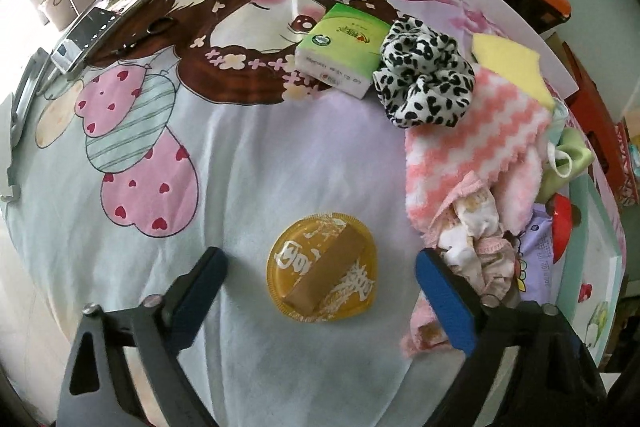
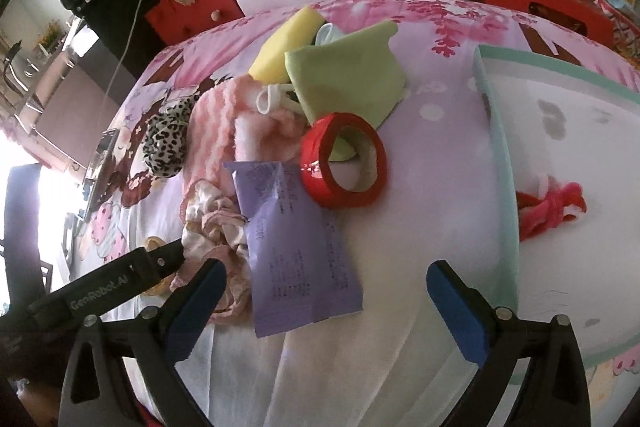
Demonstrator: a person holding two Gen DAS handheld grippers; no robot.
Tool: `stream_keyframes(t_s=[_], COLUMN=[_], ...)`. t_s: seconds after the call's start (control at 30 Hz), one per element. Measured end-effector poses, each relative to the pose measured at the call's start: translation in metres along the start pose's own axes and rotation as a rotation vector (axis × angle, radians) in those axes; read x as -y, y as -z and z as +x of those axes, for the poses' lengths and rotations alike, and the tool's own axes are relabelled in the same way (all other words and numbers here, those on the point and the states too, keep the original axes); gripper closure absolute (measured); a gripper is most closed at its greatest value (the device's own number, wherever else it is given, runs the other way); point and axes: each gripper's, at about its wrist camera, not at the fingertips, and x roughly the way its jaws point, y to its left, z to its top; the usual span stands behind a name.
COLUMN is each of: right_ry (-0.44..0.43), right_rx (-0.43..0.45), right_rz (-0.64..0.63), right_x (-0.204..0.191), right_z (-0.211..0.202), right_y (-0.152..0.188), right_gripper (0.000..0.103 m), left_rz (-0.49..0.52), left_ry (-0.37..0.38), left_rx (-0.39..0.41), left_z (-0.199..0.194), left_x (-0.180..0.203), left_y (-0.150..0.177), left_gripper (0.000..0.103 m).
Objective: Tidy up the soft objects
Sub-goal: 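Grasp the gold cookie with the left gripper while the right gripper grasps the purple packet, then carry the cookie and purple packet to the tray and release them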
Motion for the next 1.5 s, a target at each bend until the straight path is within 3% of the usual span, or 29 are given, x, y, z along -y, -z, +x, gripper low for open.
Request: stream_keyframes(t_s=[0.1,0.27,0.33,0.7,1.5], right_ry=[-0.006,-0.014,-0.015,-0.025,-0.059], right_rx=[0.003,0.007,0.005,-0.012,-0.001], right_rz=[0.003,-0.001,-0.006,-0.003,0.006], right_x=[-0.001,-0.001,-0.002,0.0,0.003], right_z=[0.001,0.002,0.003,0.014,0.008], right_y=[-0.001,-0.003,-0.004,-0.005,-0.007], right_gripper=[0.007,0.022,0.032,0.044,0.048], left_rz=[-0.007,-0.003,-0.003,-0.003,-0.003], left_ry=[-0.004,-0.008,0.001,0.03,0.09], left_rx=[0.006,0.031,0.036,0.043,0.075], left_z=[-0.002,-0.004,-0.005,-0.005,-0.01], left_x=[-0.002,-0.004,-0.004,0.0,0.009], left_y=[0.001,-0.001,0.0,-0.002,-0.01], left_gripper=[0.02,0.053,0.053,0.053,0.053])
